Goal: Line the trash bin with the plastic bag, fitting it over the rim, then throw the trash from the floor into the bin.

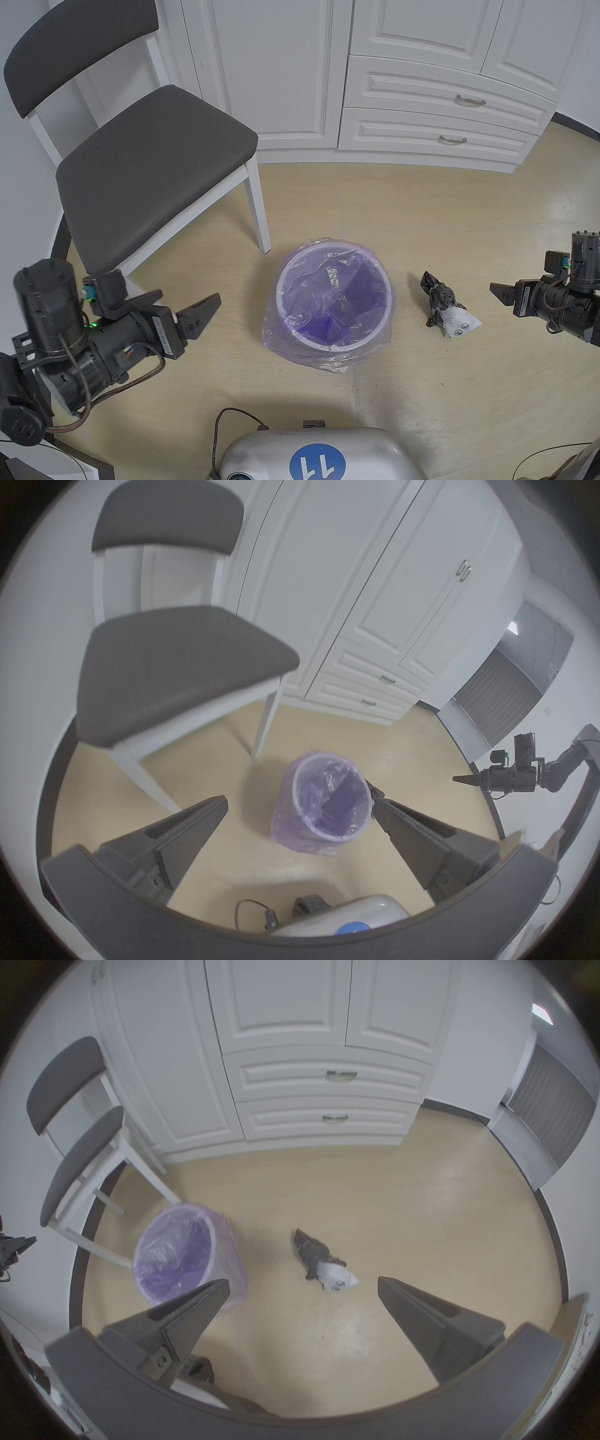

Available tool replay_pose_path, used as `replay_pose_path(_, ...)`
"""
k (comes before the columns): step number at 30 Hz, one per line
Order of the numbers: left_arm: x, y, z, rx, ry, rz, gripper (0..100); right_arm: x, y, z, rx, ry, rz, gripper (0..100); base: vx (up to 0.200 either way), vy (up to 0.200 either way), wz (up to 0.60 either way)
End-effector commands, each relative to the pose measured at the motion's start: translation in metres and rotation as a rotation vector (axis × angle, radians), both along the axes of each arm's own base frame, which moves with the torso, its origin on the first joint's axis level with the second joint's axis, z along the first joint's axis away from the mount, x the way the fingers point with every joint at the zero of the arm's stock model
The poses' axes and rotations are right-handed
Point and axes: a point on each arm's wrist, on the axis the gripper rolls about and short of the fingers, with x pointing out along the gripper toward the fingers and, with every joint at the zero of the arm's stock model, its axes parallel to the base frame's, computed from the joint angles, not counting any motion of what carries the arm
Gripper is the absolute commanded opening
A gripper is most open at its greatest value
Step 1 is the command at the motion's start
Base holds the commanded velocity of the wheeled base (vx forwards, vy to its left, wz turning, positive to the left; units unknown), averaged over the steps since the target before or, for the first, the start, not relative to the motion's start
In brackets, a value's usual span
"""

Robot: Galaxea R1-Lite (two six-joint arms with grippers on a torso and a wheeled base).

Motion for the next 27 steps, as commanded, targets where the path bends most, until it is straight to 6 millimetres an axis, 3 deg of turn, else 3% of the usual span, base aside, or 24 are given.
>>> replay_pose_path(1,-0.032,0.015,0.027,-0.011,-0.152,0.020,100,-0.009,-0.003,0.016,0.014,-0.101,-0.013,100,0.000,0.000,0.00)
replay_pose_path(11,-0.037,0.019,0.033,0.055,-0.216,0.103,100,-0.037,-0.005,0.032,-0.017,-0.270,0.022,100,0.000,0.000,0.00)
replay_pose_path(16,-0.037,0.021,0.036,0.074,-0.237,0.127,100,-0.029,-0.007,0.034,-0.021,-0.364,-0.007,100,0.000,0.000,0.00)
replay_pose_path(20,-0.045,0.027,0.047,0.048,-0.287,0.133,100,-0.009,-0.026,0.021,-0.147,-0.295,-0.111,100,0.000,0.000,0.00)
replay_pose_path(27,-0.055,0.039,0.058,0.067,-0.362,0.165,100,-0.006,-0.036,-0.001,-0.305,-0.136,-0.205,100,0.000,0.000,0.00)
